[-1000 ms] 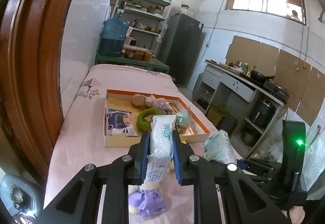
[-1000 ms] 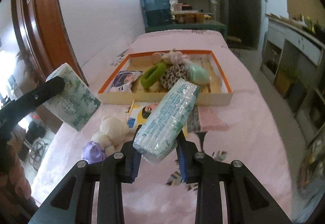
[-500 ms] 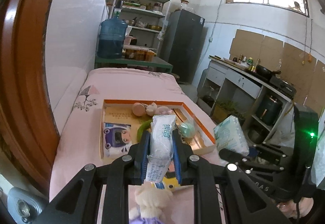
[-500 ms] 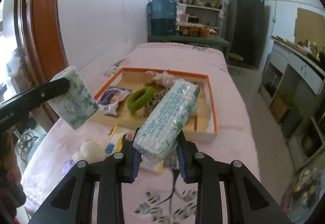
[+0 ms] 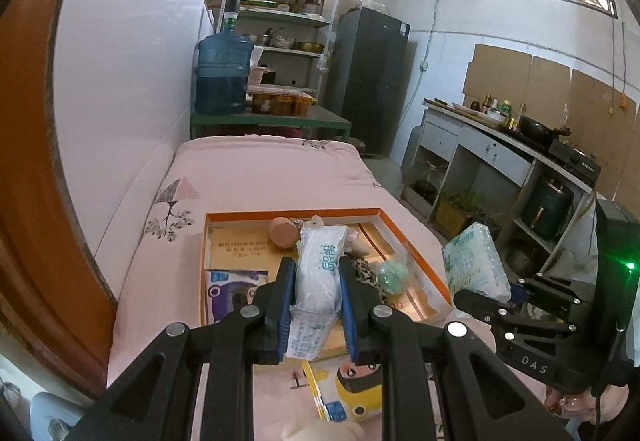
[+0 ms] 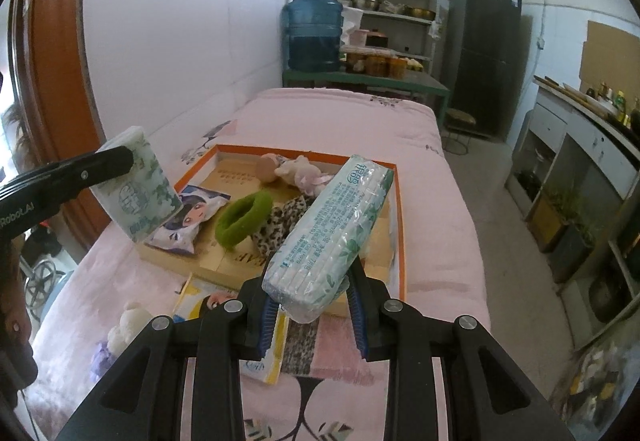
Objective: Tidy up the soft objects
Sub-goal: 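Carry the tissue pack and green-printed wipes pack over the box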
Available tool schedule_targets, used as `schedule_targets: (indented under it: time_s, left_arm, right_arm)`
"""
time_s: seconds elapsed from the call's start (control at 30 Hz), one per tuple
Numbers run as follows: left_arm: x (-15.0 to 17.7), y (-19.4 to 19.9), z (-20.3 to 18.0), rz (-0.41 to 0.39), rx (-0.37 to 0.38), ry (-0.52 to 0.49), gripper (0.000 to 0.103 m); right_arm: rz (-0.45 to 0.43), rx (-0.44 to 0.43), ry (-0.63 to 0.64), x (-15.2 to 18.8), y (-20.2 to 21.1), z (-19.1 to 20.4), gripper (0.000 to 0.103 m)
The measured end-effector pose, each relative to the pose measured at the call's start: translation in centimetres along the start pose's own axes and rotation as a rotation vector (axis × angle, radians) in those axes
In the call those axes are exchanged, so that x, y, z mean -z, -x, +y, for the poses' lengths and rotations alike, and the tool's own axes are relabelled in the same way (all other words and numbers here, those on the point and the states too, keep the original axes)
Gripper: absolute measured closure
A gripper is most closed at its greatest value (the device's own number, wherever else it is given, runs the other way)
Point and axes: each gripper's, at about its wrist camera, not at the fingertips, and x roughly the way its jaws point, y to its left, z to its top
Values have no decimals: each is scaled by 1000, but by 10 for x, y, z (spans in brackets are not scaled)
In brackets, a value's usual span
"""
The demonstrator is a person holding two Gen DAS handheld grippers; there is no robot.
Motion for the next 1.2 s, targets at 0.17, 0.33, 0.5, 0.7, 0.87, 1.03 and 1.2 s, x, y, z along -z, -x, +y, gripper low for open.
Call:
schedule_targets:
  time_s: [0.17,0.33,0.5,0.7,0.87,1.03,1.2]
  left_arm:
    - [-9,-10,0,-2,-1,-3,82]
    - [-19,-21,3,3,4,3,82]
    - [-28,-37,9,19,6,12,82]
    - [-36,-56,21,35,5,41,82]
    - [-41,-76,34,62,-4,74,82]
    - [-46,-99,48,85,9,133,82]
    - [-45,-119,57,104,9,179,82]
  right_arm:
    - [-18,-3,2,-11,-6,-5,72]
    - [-44,-6,14,-25,-11,-10,72]
    - [-66,-5,27,-41,-19,-17,72]
    - [-67,-7,68,-58,-35,-25,72]
    - [-37,15,130,-68,-58,-29,72]
    - [7,48,159,-76,-87,-36,72]
    - [55,88,179,-77,-118,-42,72]
